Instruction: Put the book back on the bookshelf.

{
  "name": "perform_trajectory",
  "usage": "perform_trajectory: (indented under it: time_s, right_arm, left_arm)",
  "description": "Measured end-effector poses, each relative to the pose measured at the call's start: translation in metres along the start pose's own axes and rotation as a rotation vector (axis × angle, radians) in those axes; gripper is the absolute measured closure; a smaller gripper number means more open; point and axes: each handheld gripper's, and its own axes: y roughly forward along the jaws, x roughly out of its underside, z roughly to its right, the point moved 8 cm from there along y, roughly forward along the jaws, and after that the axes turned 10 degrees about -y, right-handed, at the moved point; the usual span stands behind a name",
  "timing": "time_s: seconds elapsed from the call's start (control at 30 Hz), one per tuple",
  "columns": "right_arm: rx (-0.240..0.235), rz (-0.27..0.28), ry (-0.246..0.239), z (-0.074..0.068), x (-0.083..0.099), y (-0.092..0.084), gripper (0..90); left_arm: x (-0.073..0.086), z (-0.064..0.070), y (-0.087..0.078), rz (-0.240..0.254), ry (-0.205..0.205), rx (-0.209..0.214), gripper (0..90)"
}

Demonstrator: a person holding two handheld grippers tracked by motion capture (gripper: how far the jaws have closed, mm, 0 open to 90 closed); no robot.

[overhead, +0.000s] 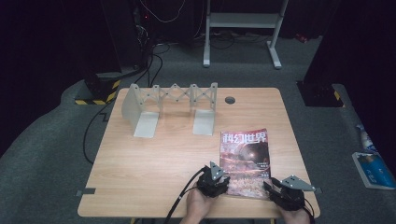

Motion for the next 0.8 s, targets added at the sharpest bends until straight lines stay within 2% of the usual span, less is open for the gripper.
perform_trajectory:
  time_s: [0.17,0.3,0.33,0.5,0.8]
  right_arm:
    - [-0.019,0.002,-0.013,-0.007,0.0,-0.001,60.0]
    - [-0.038,-0.003,-0.025,-0.013,-0.001,-0.001,60.0]
    - [-0.041,-0.005,-0.026,-0.014,-0.001,-0.001,60.0]
    - [-0.058,0.002,-0.035,-0.019,-0.002,0.0,60.0]
    - [-0.091,0.008,-0.063,-0.03,-0.007,0.003,60.0]
  left_arm:
    - [0.007,-0.002,-0.008,0.002,-0.001,0.007,54.3]
    - [0.012,-0.003,-0.015,-0.005,0.001,-0.009,54.1]
    - [0.013,-0.002,-0.017,-0.008,-0.01,-0.006,54.1]
    - [0.018,-0.004,-0.022,-0.006,-0.014,-0.02,54.1]
    - [0.029,-0.01,-0.035,0.021,-0.048,-0.043,54.0]
